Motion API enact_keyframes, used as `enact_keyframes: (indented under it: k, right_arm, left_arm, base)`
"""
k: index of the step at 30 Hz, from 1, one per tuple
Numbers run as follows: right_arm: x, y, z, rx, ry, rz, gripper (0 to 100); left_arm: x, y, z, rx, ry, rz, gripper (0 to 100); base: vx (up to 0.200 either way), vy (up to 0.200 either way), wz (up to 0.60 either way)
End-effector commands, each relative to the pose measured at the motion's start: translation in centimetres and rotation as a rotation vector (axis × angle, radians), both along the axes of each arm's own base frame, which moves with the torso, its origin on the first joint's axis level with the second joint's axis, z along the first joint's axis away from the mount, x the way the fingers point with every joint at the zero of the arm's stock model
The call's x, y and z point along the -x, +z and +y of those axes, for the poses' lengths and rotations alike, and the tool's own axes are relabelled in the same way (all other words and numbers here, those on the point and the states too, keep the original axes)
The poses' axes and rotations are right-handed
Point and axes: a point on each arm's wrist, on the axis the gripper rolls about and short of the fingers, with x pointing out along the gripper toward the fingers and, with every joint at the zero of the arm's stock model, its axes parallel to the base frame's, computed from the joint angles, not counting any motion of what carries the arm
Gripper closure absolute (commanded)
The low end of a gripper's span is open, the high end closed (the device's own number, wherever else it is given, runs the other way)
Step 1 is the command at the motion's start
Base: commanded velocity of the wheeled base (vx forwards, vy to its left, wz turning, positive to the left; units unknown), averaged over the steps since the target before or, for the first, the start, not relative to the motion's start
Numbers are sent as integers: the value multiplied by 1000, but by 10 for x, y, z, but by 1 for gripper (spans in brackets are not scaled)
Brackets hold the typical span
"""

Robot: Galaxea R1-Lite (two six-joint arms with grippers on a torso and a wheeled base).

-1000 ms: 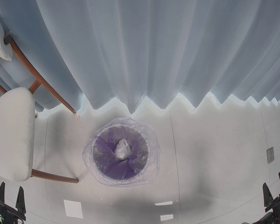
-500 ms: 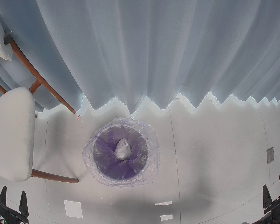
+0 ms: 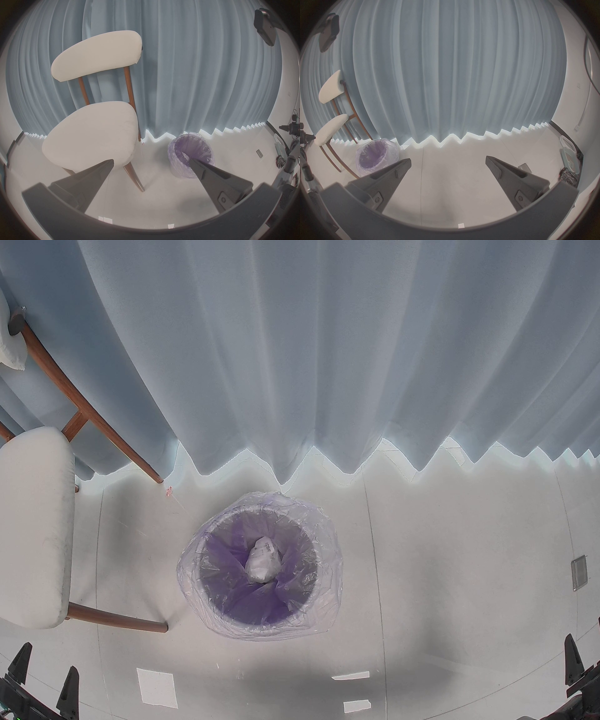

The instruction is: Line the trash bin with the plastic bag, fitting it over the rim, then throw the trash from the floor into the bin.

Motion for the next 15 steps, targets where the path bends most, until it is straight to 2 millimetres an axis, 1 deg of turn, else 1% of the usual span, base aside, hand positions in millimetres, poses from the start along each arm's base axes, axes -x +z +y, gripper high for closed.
enact_keyframes:
  k: [1,5,9,15]
  right_arm:
    - [-1,-5,0,0,0,5,0]
    - [-2,-5,0,3,-6,31,0]
    - [-8,-3,1,-6,-92,111,0]
    - [-8,-3,2,20,-57,111,0]
  left_arm:
    - [0,-4,0,2,1,8,0]
    - [0,-4,0,5,6,5,0]
    - [0,-4,0,6,6,5,0]
    - [0,-4,0,16,9,5,0]
  base:
    - [0,0,0]
    - [0,0,0]
    - [0,0,0]
    - [0,0,0]
